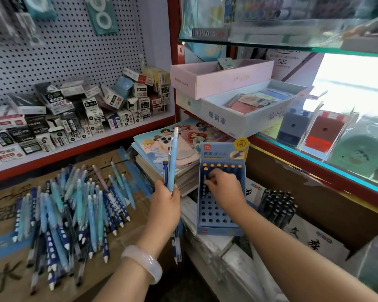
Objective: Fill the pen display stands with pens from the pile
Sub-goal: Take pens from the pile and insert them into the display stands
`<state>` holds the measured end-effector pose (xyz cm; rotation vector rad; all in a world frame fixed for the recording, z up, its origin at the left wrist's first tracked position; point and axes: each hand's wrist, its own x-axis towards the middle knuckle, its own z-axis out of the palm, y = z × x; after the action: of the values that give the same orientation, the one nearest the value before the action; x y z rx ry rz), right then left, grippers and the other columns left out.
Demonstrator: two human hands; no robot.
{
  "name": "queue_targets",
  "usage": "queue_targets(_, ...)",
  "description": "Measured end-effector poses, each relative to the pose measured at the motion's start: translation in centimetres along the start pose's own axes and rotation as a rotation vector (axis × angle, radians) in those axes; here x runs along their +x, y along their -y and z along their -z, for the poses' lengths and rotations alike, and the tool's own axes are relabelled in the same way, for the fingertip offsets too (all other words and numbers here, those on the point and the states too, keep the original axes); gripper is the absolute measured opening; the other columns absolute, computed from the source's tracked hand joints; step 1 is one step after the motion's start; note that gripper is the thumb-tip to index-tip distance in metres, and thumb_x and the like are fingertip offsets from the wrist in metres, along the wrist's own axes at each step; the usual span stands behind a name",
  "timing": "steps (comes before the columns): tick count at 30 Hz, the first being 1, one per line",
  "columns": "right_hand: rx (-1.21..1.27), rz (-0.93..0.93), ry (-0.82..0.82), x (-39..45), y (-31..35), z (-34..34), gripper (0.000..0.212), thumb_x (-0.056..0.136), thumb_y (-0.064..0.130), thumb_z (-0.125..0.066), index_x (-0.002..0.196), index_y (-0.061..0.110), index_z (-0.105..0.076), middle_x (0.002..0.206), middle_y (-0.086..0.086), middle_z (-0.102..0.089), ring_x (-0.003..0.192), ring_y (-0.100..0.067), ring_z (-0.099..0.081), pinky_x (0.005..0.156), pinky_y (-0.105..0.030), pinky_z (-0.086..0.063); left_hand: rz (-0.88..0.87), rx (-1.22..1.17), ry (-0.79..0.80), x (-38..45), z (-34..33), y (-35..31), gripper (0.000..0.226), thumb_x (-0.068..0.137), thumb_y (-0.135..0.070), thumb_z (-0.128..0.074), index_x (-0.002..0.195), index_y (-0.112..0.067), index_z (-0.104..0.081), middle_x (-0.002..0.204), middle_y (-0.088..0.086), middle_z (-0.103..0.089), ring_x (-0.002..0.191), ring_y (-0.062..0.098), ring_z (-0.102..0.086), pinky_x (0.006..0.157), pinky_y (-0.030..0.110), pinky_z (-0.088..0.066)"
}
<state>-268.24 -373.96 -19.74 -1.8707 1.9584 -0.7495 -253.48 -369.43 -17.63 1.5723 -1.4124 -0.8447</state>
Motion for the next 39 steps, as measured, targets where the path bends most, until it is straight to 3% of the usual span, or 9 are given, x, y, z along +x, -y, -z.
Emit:
queue_targets(3,0.309,0.033,-0.144,-1.0,2.8,2.4,0.024,0.093,0.031,-0.055,0.096,0.011,-0.068,0.081,-0.003,-0.069,0.075,-0.016,-0.065,0.073,-0.033,-0.055,-0.029,0.03,0.009,-0.7,-0.2,-0.8,0.01,0.099,-0.02,-0.04,0.099,-0.011,-0.037,0.069,0.002,-0.044,0.051,0.013,-0.042,0.035,0.013,-0.031)
queue_targets(6,0.607,0.044,-0.039,-2.4,5.7,4.5,0.024,0.092,0.032,-0.056,0.085,0.014,-0.069,0.069,0.001,-0.068,0.063,-0.009,-0.064,0.065,-0.023,-0.056,-0.066,0.053,0.043,-1.9,-0.7,-1.7,0.007,0.097,-0.014,-0.041,0.098,-0.013,-0.035,0.077,0.001,-0.047,0.06,0.01,-0.045,0.043,0.016,-0.033)
queue_targets(11,0.618,0.028,-0.004,-5.1,6.0,8.4,0.021,0.092,0.024,-0.059,0.091,0.007,-0.07,0.071,-0.004,-0.068,0.061,-0.008,-0.062,0.062,-0.017,-0.055,-0.163,0.055,0.068,-4.7,-1.8,-4.0,0.011,0.097,-0.008,-0.041,0.1,-0.014,-0.032,0.075,-0.004,-0.044,0.061,0.003,-0.042,0.046,0.009,-0.038)
queue_targets(16,0.715,-0.036,-0.197,-7.7,3.8,14.5,0.016,0.093,0.02,-0.056,0.088,0.009,-0.066,0.074,-0.005,-0.068,0.065,-0.011,-0.065,0.067,-0.021,-0.057,-0.112,0.107,0.076,-7.1,-3.0,-6.1,0.018,0.099,-0.016,-0.039,0.111,-0.004,-0.039,0.074,-0.002,-0.044,0.061,0.007,-0.043,0.048,0.02,-0.033)
queue_targets(21,0.461,-0.014,-0.343,-12.0,-0.6,20.9,0.019,0.093,0.018,-0.056,0.088,0.003,-0.066,0.068,-0.004,-0.065,0.057,-0.01,-0.06,0.062,-0.018,-0.054,-0.147,0.156,0.136,-10.3,-5.1,-8.1,0.034,0.1,-0.021,-0.036,0.124,0.002,-0.035,0.074,0.002,-0.043,0.06,0.016,-0.042,0.049,0.028,-0.029)
queue_targets(26,0.122,-0.067,-0.405,-18.5,-7.3,23.3,0.005,0.09,0.019,-0.061,0.09,0.019,-0.056,0.075,-0.002,-0.067,0.062,-0.01,-0.066,0.065,-0.022,-0.055,-0.246,0.15,0.257,-14.2,-8.9,-10.5,0.019,0.1,-0.022,-0.035,0.113,-0.007,-0.036,0.07,0.003,-0.042,0.055,0.015,-0.04,0.043,0.025,-0.024)
queue_targets(30,0.033,-0.158,-0.406,-21.9,-11.6,22.8,0.007,0.087,0.017,-0.062,0.092,0.013,-0.062,0.086,-0.007,-0.07,0.079,-0.022,-0.067,0.077,-0.037,-0.054,-0.286,0.137,0.323,-16.4,-11.3,-11.0,0.015,0.099,-0.022,-0.037,0.107,-0.008,-0.037,0.076,0.007,-0.043,0.062,0.02,-0.043,0.051,0.031,-0.03)
queue_targets(34,0.058,-0.218,-0.382,-24.8,-13.8,21.5,0.015,0.09,0.02,-0.06,0.102,0.011,-0.062,0.091,-0.001,-0.068,0.081,-0.016,-0.065,0.07,-0.028,-0.051,-0.293,0.145,0.36,-17.7,-12.5,-11.4,0.023,0.099,-0.023,-0.037,0.113,-0.005,-0.038,0.075,0.004,-0.045,0.063,0.019,-0.046,0.053,0.033,-0.033)
queue_targets(39,0.107,-0.25,-0.359,-25.0,-15.1,20.9,0.016,0.089,0.024,-0.061,0.102,0.016,-0.06,0.091,0.001,-0.068,0.079,-0.013,-0.065,0.073,-0.034,-0.056,-0.303,0.132,0.368,-18.2,-12.5,-11.2,0.024,0.099,-0.021,-0.037,0.115,-0.003,-0.039,0.073,0.003,-0.046,0.061,0.016,-0.044,0.052,0.031,-0.032)
